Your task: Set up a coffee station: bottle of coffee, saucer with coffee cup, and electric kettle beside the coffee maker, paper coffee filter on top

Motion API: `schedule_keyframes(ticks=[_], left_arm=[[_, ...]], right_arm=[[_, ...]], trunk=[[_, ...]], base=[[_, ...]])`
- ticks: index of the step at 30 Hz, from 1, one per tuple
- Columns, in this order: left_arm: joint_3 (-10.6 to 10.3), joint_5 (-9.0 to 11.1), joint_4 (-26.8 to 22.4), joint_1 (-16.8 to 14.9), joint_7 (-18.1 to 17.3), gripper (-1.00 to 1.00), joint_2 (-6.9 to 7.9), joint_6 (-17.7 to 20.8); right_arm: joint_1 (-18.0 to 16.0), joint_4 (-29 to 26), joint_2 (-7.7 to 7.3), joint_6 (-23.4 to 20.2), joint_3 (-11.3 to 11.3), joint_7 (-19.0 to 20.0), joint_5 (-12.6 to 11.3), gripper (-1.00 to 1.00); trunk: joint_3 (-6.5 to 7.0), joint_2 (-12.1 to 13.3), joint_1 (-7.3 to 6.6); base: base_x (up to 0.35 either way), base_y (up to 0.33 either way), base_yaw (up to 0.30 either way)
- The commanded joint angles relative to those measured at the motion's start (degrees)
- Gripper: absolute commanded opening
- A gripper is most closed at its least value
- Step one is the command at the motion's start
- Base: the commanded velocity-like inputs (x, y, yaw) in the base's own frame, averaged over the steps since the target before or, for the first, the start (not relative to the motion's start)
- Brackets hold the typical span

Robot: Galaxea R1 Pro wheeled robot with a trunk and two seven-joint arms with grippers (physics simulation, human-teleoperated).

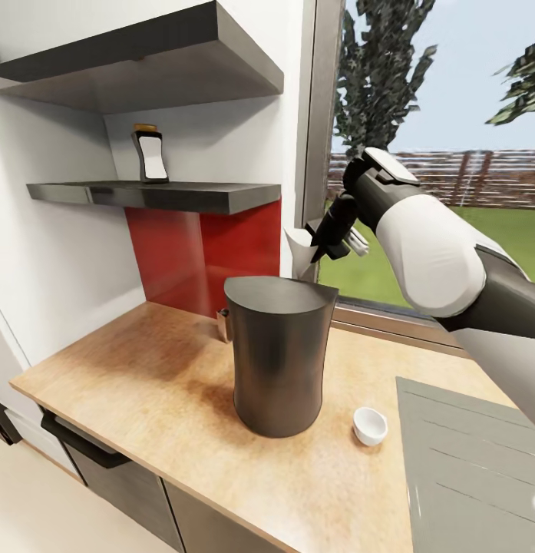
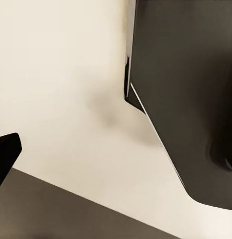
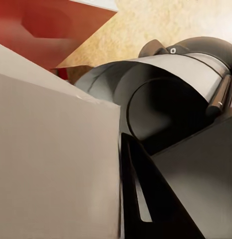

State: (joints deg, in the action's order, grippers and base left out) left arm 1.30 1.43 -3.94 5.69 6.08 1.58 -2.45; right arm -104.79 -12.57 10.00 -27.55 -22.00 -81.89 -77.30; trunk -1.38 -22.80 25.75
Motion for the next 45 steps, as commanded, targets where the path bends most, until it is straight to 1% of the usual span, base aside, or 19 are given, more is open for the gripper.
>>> schedule_keyframes(ticks=[1,19,36,39,45], left_arm=[[0.1,0.15,-0.1,0.02,0.07,1.0,-0.02,-0.09],[0.1,0.15,-0.1,0.02,0.07,1.0,0.0,-0.1],[0.1,0.15,-0.1,0.02,0.07,1.0,0.0,-0.13],[0.1,0.21,-0.13,0.02,0.07,1.0,0.41,-0.26],[0.11,0.25,-0.12,0.02,0.07,1.0,0.6,-0.35]], right_arm=[[0.0,-0.09,0.0,-0.4,0.21,-0.36,-0.38,-1.0],[1.49,-0.08,0.0,-0.4,0.19,-0.37,-0.39,-1.0],[1.86,-0.15,0.0,-0.4,0.16,-0.37,-0.39,-1.0],[2.09,-0.17,0.0,-0.4,0.2,-0.32,-0.34,-1.0],[2.48,-0.16,0.0,-0.4,0.21,-0.23,-0.31,-1.0]], trunk=[[-0.12,-0.12,0.03],[-0.12,-0.12,0.03],[-0.12,-0.12,0.03],[-0.12,-0.12,0.03],[-0.12,-0.12,0.03]], base=[[0.0,0.0,0.0],[0.0,0.0,0.0],[0.024,0.0,0.0],[0.092,0.0,0.0],[0.107,0.0,0.0]])
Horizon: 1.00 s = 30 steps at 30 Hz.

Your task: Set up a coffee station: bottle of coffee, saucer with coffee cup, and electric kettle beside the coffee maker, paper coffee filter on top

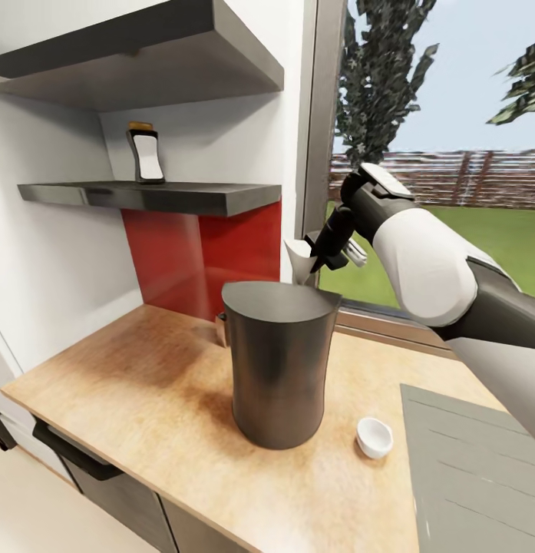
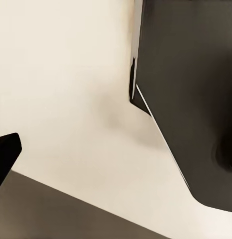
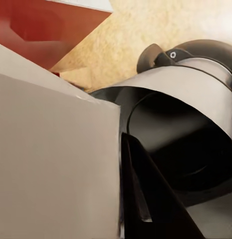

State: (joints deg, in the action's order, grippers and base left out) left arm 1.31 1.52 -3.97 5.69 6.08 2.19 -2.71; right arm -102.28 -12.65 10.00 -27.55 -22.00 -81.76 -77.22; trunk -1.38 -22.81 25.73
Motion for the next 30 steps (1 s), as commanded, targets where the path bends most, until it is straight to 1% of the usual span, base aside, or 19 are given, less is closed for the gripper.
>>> schedule_keyframes(ticks=[1,6,30], left_arm=[[0.1,0.16,-0.09,0.02,0.07,1.0,0.0,-0.09],[0.1,0.16,-0.09,0.02,0.07,1.0,0.0,-0.17],[0.2,0.18,-0.16,0.02,0.08,1.0,-0.06,-0.16]], right_arm=[[0.01,-0.09,0.0,-0.4,0.2,-0.35,-0.39,-1.0],[0.06,-0.1,0.0,-0.4,0.2,-0.37,-0.42,-1.0],[0.32,-0.18,0.0,-0.39,0.17,-0.68,-0.48,-1.0]], trunk=[[-0.12,-0.11,0.05],[-0.12,-0.11,0.05],[-0.12,-0.11,0.05]], base=[[0.131,0.0,0.0],[0.054,0.0,0.0],[0.0,0.0,0.0]])
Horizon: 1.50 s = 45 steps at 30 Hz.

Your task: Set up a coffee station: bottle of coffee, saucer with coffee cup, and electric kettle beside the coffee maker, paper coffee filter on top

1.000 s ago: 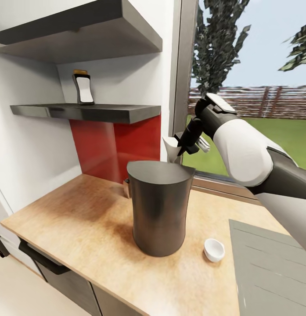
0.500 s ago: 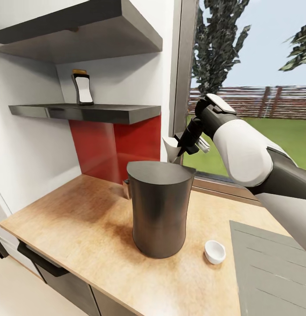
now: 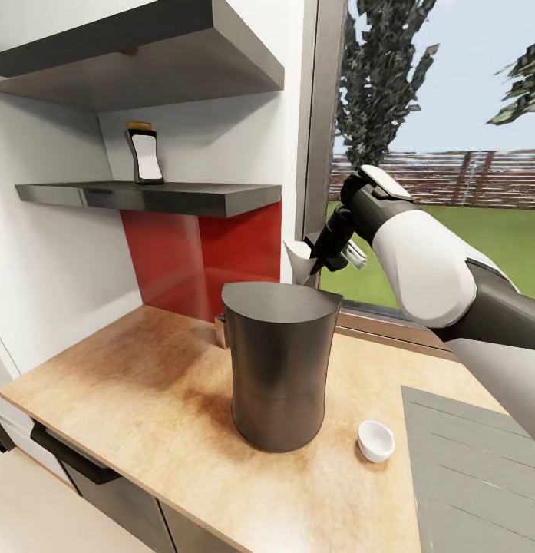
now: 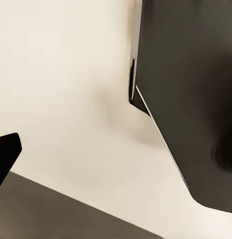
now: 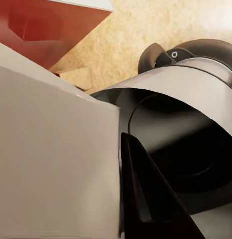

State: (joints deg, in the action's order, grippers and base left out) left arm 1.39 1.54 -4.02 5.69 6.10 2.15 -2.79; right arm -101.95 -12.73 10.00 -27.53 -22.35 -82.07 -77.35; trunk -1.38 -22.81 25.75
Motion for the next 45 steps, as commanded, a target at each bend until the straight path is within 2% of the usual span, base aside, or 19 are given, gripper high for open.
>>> schedule_keyframes(ticks=[1,45], left_arm=[[0.14,0.18,-0.1,0.02,0.09,1.0,-0.02,-0.02],[0.19,0.31,-0.11,0.02,0.14,1.0,-0.03,-0.37]], right_arm=[[-0.01,-0.09,0.0,-0.41,0.53,-0.38,-0.34,-1.0],[-0.01,-0.45,0.0,-0.25,0.47,-0.37,-0.34,-1.0]], trunk=[[-0.12,-0.11,0.04],[-0.12,-0.11,0.04]], base=[[-0.05,0.0,0.0],[-0.006,0.0,0.0]])
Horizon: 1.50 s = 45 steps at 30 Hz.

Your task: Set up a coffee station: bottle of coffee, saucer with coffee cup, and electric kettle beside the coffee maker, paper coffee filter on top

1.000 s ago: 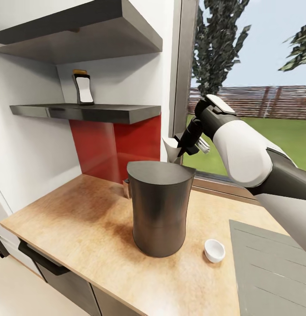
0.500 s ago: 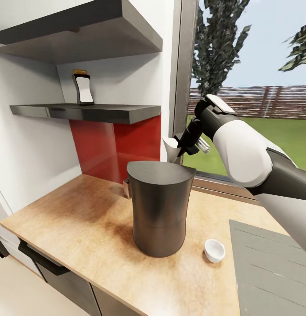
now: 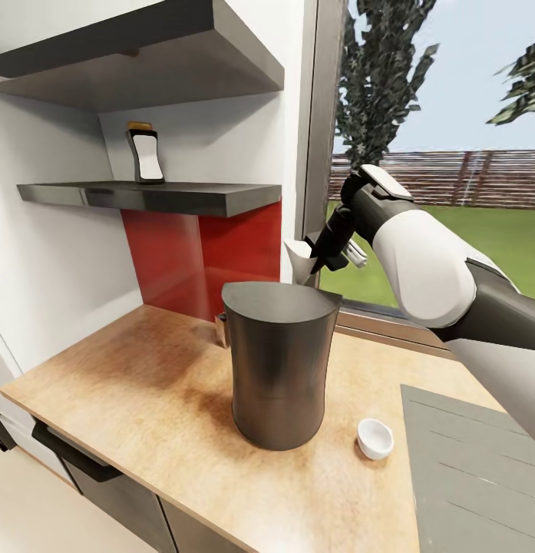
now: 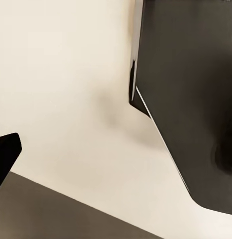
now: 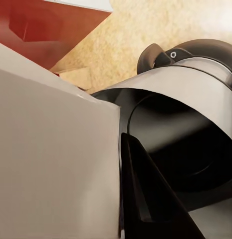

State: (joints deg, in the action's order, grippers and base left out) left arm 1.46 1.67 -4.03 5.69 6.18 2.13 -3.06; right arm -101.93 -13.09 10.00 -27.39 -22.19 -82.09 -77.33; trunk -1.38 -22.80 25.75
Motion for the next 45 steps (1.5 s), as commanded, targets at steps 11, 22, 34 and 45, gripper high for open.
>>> schedule_keyframes(ticks=[11,22,34,45], left_arm=[[0.12,0.18,-0.1,0.02,0.06,1.0,-0.02,0.01],[0.12,0.18,-0.1,0.02,0.06,1.0,-0.01,0.0],[0.12,0.18,-0.1,0.02,0.06,1.0,0.07,-0.02],[0.12,0.18,-0.1,0.02,0.06,1.0,0.07,-0.01]], right_arm=[[-0.03,-0.1,0.0,-0.41,0.31,-0.35,-0.44,1.0],[-0.03,-0.1,0.0,-0.4,0.31,-0.35,-0.43,1.0],[-0.03,-0.34,0.0,-0.39,0.06,-0.35,-0.53,1.0],[-0.03,-5.16,0.0,-0.47,0.05,-1.26,-0.55,1.0]], trunk=[[-0.12,-0.12,0.04],[-0.12,-0.12,0.04],[-0.12,-0.12,0.04],[-0.12,-0.12,0.04]], base=[[0.0,0.0,0.0],[0.0,0.0,0.0],[0.0,0.0,0.0],[0.0,0.0,0.0]])
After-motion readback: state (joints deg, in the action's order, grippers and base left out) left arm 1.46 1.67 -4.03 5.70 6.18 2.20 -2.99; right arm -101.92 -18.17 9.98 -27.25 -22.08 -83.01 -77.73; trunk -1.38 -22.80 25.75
